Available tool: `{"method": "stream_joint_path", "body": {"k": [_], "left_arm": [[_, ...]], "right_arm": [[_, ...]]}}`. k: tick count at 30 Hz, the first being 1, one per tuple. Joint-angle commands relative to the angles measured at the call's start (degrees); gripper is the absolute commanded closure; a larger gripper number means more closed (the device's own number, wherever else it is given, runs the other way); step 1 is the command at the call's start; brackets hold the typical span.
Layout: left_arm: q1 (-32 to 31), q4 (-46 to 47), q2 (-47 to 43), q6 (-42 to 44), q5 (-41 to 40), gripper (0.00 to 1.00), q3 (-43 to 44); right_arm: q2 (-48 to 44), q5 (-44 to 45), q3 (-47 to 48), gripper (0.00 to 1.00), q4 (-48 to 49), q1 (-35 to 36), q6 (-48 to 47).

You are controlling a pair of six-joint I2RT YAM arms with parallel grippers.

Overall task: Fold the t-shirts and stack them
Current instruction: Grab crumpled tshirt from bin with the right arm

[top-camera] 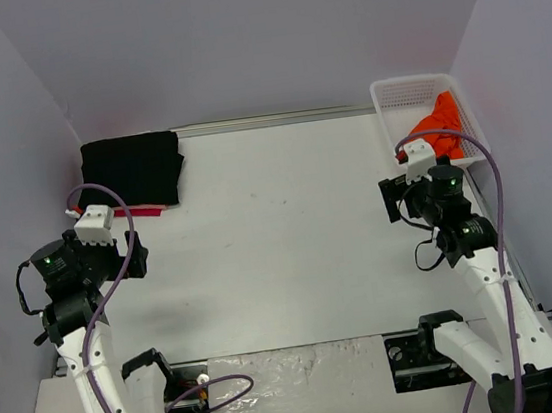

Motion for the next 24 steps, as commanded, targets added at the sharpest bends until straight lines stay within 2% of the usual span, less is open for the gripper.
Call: {"method": "stream_joint_path", "body": {"k": [1,3,6,7,10,15,24], "left_arm": [[0.4,0.1,-0.3,0.3,0.6,0.06,1.1],[0.4,0.1,-0.1,0.3,0.8,0.06,1.2],[0.4,0.2,0.1,0.4,0.9,0.06,1.2],[0.4,0.1,0.0,0.3,1.0,0.06,1.2],[0.4,0.2,-0.1,0.4,1.1,0.05,1.2],[0.4,0.1,-1.3,0.3,0.9,0.06,0.8],[0.5,0.0,-2.9,0.8,1.6,0.06,0.6]], "right_arm": [[-3.5,-4.3,3.1,0.00,0.4,0.7,-4.1],[-3.0,-4.8,0.4,0.00,2.7,1.1,-7.5],[3.8,3.2,4.4,0.00,3.3,2.9,-10.8],[8.7,6.7,6.1,0.00,3.9,1.8,-11.7],[18.0,4.6,14.5,0.00,5.3,-4.6,-11.7],[33.3,11.5,26.4,0.03,6.6,-8.0,-11.0],[50.3,16.0,36.9,0.06,6.9,-12.9,-9.7]]}}
